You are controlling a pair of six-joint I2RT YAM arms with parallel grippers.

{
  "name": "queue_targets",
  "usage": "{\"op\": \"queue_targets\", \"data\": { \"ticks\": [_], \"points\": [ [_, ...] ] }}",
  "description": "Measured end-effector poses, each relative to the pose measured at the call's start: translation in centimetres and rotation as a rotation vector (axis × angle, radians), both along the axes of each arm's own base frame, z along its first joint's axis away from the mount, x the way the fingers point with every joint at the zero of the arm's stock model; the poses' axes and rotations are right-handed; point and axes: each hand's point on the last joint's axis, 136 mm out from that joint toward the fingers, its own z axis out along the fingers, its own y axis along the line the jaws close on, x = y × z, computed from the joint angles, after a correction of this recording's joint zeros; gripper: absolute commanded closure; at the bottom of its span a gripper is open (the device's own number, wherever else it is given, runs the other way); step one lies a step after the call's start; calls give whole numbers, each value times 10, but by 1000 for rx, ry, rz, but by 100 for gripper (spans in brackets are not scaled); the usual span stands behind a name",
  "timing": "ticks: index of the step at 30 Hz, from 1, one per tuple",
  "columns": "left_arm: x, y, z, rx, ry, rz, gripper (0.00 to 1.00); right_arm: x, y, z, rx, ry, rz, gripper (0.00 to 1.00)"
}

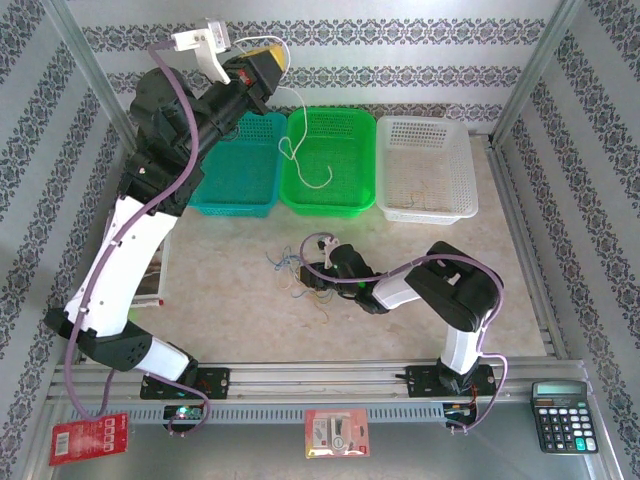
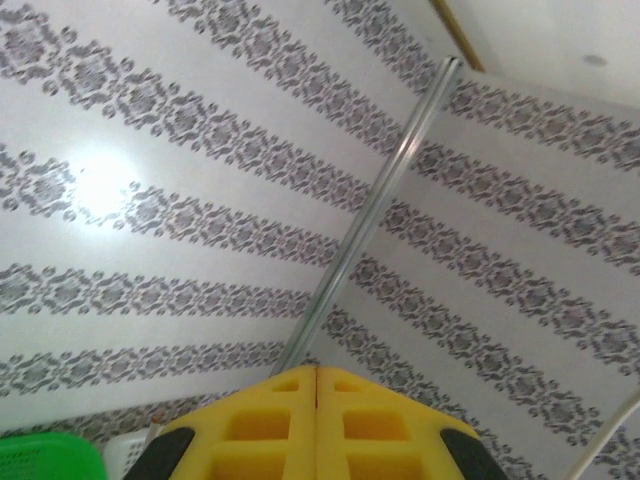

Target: Untangle the cables

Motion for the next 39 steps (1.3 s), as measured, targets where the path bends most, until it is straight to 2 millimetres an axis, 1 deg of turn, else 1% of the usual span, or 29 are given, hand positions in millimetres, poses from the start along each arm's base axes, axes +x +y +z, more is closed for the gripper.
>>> {"op": "queue_targets", "data": {
  "ticks": [2,4,13,18,22,28,32,36,39],
  "points": [
    [8,2,-9,14,17,9,100,0,-2,6,7,4,1,56],
    [15,4,-15,26,27,14,100,1,-2,16,25,0,3,54],
    [56,2,-51,78,91,20,100,7,-7,70,121,-58,-6,44],
    [84,-5,-79,105,143,13,100,13,-22,99,160,-100,-41,43],
    [110,-15,-102,122,181,3,100,13,-37,109,165,-110,-70,43],
    [152,-34,-145,146,239,-22,100,6,-60,119,155,-112,-114,42],
    [179,-47,-180,164,283,-37,100,3,-74,126,153,-120,-143,42],
    [201,-59,-224,190,346,-58,100,0,-88,126,145,-118,-170,42],
    [217,-67,-258,212,392,-72,100,-1,-95,125,139,-110,-187,42]
  ]
}}
